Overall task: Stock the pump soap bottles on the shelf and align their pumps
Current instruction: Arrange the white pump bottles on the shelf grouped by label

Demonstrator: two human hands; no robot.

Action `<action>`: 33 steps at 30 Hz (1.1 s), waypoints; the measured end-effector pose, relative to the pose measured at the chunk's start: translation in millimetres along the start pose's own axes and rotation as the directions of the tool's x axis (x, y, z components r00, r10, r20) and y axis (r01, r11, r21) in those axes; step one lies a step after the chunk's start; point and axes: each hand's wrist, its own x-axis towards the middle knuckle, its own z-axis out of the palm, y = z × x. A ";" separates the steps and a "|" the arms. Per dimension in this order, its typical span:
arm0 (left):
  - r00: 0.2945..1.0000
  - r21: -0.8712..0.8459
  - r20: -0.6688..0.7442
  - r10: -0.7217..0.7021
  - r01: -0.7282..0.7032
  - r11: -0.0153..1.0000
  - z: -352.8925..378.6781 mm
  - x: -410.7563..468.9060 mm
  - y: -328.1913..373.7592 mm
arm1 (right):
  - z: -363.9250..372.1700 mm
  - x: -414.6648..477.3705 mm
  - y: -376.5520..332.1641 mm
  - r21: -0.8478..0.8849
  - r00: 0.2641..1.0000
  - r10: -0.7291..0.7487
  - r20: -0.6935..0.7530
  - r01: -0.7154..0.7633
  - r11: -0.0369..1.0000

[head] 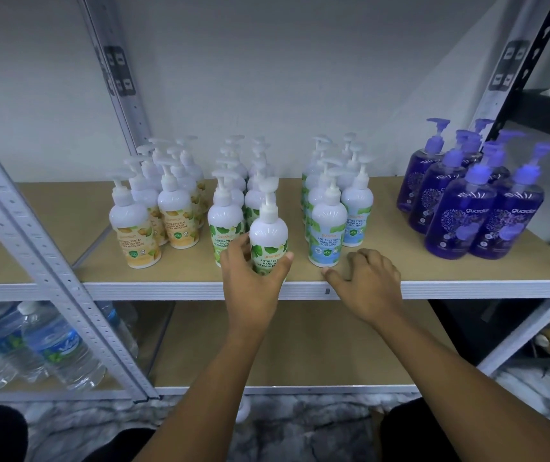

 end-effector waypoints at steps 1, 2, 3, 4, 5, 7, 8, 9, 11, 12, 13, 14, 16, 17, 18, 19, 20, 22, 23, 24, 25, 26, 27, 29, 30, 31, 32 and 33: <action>1.000 0.010 -0.009 -0.008 0.008 1.000 -0.1 -1.5 -0.5 | 0.2 -0.7 0.0 -0.002 1.000 -0.005 -0.001 0.005 1.000; 1.000 0.036 -0.020 -0.015 0.016 0.999 0.0 -3.7 -0.8 | 0.9 -1.3 0.3 -0.007 1.000 -0.014 0.000 0.014 1.000; 0.999 0.088 -0.041 -0.023 0.026 0.996 0.3 -6.4 -1.3 | 2.2 -1.8 1.1 -0.018 1.000 -0.028 0.000 0.028 0.999; 0.997 0.163 -0.070 -0.026 0.037 0.986 0.7 -9.6 -1.9 | 4.0 -2.5 2.1 -0.035 0.999 -0.044 -0.003 0.044 0.998; 0.995 0.242 -0.099 -0.021 0.045 0.969 1.2 -13.8 -2.0 | 5.7 -3.4 3.0 -0.052 0.998 -0.059 -0.007 0.059 0.997; 0.990 0.357 -0.137 -0.011 0.060 0.932 2.0 -21.7 -3.0 | 8.1 -4.8 4.0 -0.070 0.997 -0.075 -0.005 0.075 0.995; 0.989 0.393 -0.147 -0.017 0.074 0.916 2.1 -24.0 -4.1 | 8.9 -5.3 4.2 -0.070 0.997 -0.075 0.002 0.075 0.995; 0.988 0.417 -0.155 -0.025 0.089 0.904 2.3 -25.1 -5.7 | 9.4 -5.4 4.5 -0.070 0.997 -0.072 0.011 0.073 0.995; 0.985 0.452 -0.170 -0.024 0.099 0.886 1.9 -23.4 -9.2 | 10.3 -5.1 5.3 -0.076 0.997 -0.065 0.029 0.067 0.995; 0.984 0.473 -0.179 -0.011 0.096 0.876 1.6 -21.7 -11.4 | 11.0 -4.7 5.5 -0.081 0.997 -0.063 0.033 0.066 0.995; 0.981 0.495 -0.192 0.005 0.092 0.864 1.6 -19.7 -13.4 | 11.8 -4.3 5.8 -0.083 0.997 -0.063 0.034 0.066 0.994; 0.978 0.512 -0.207 0.018 0.093 0.854 2.0 -18.0 -15.1 | 12.3 -4.1 5.8 -0.083 0.998 -0.061 0.034 0.063 0.995; 0.970 0.531 -0.242 0.020 0.116 0.839 2.4 -14.6 -16.9 | 13.4 -3.0 5.3 -0.081 0.998 -0.051 0.041 0.054 0.995; 0.967 0.537 -0.253 0.011 0.131 0.833 2.8 -12.9 -17.0 | 13.3 -2.5 5.5 -0.077 0.998 -0.045 0.040 0.048 0.996; 0.966 0.543 -0.259 0.000 0.146 0.827 3.2 -10.8 -17.1 | 13.3 -2.0 5.5 -0.073 0.999 -0.040 0.037 0.043 0.996; 0.965 0.548 -0.262 -0.015 0.161 0.821 4.0 -9.3 -17.1 | 13.6 -1.3 5.4 -0.068 0.999 -0.036 0.037 0.038 0.997; 0.965 0.547 -0.261 -0.029 0.173 0.819 4.9 -7.5 -17.3 | 13.8 -0.8 5.3 -0.066 0.999 -0.033 0.040 0.036 0.997; 0.964 0.537 -0.262 -0.045 0.184 0.824 7.6 -5.6 -17.6 | 14.7 0.0 5.3 -0.067 0.999 -0.030 0.040 0.032 0.997; 0.963 0.532 -0.266 -0.048 0.188 0.826 9.0 -4.8 -17.8 | 15.1 0.1 5.2 -0.068 0.999 -0.027 0.039 0.030 0.997; 0.961 0.528 -0.273 -0.050 0.193 0.827 10.4 -4.2 -18.0 | 15.2 0.3 4.9 -0.067 0.999 -0.026 0.038 0.029 0.997; 0.958 0.527 -0.281 -0.052 0.200 0.826 11.4 -3.5 -17.9 | 15.3 0.6 4.9 -0.066 0.999 -0.025 0.040 0.028 0.997; 0.956 0.527 -0.288 -0.055 0.206 0.825 12.2 -2.8 -17.5 | 15.2 0.7 4.7 -0.065 0.999 -0.025 0.043 0.028 0.998; 0.953 0.524 -0.296 -0.058 0.213 0.824 13.0 -2.2 -17.3 | 15.0 0.9 4.8 -0.065 0.999 -0.024 0.047 0.027 0.998; 0.949 0.506 -0.308 -0.068 0.224 0.833 14.4 -1.8 -16.9 | 14.4 0.7 4.9 -0.063 0.998 -0.024 0.049 0.027 0.998; 0.947 0.492 -0.313 -0.073 0.228 0.840 15.2 -1.7 -16.9 | 14.1 0.4 4.8 -0.062 0.999 -0.025 0.047 0.028 0.998; 0.945 0.479 -0.318 -0.078 0.231 0.847 16.1 -1.9 -17.0 | 13.7 0.0 4.6 -0.061 0.999 -0.025 0.045 0.028 0.998; 0.942 0.470 -0.325 -0.081 0.235 0.851 17.0 -2.1 -17.2 | 13.1 -0.4 4.2 -0.061 0.999 -0.025 0.043 0.027 0.998; 0.940 0.465 -0.331 -0.081 0.238 0.853 17.9 -1.9 -17.4 | 12.6 -0.6 4.0 -0.061 0.999 -0.024 0.046 0.027 0.998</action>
